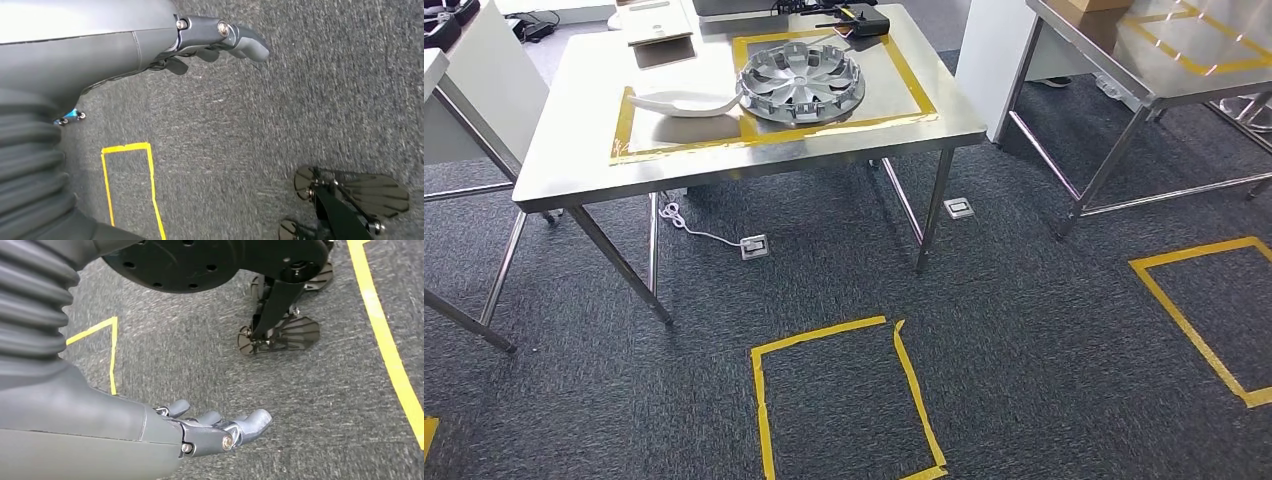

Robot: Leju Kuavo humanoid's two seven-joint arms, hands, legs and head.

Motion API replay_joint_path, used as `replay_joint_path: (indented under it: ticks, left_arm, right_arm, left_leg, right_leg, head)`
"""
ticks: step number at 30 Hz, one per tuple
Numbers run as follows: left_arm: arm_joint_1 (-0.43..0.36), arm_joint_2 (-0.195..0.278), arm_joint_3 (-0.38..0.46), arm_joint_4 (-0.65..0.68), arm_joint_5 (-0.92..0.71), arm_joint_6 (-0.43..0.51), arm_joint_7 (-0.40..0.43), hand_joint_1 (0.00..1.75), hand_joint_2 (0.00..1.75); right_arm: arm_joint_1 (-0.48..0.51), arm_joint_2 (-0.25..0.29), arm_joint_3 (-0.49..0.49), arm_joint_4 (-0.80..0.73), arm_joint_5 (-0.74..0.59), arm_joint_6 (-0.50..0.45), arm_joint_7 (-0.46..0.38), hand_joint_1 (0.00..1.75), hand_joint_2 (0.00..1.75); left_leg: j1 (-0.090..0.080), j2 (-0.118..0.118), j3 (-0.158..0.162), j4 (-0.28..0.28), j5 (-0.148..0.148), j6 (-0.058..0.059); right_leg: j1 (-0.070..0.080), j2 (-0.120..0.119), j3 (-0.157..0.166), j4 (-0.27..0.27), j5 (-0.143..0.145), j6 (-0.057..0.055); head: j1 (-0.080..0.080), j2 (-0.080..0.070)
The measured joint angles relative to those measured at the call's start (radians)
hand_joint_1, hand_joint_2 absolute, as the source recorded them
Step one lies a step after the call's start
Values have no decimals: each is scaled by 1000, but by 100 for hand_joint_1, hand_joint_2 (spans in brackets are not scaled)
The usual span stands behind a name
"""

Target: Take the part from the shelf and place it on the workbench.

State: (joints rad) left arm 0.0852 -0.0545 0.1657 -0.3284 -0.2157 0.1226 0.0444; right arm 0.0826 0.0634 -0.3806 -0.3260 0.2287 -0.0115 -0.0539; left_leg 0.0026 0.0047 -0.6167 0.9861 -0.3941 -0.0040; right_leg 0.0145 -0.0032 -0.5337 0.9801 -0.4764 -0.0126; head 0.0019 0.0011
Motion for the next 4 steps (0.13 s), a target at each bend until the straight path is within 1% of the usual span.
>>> replay_joint_path:
  ticks: [4]
  left_arm:
    - [15,13,-35,-16,58,-32,-12,0,0]
  right_arm:
    - [16,-14,93,-13,-61,3,15,0,0]
  left_leg:
    - [0,0,0,0,0,0]
  right_leg:
    - [0,0,0,0,0,0]
  head:
    - [0,0]
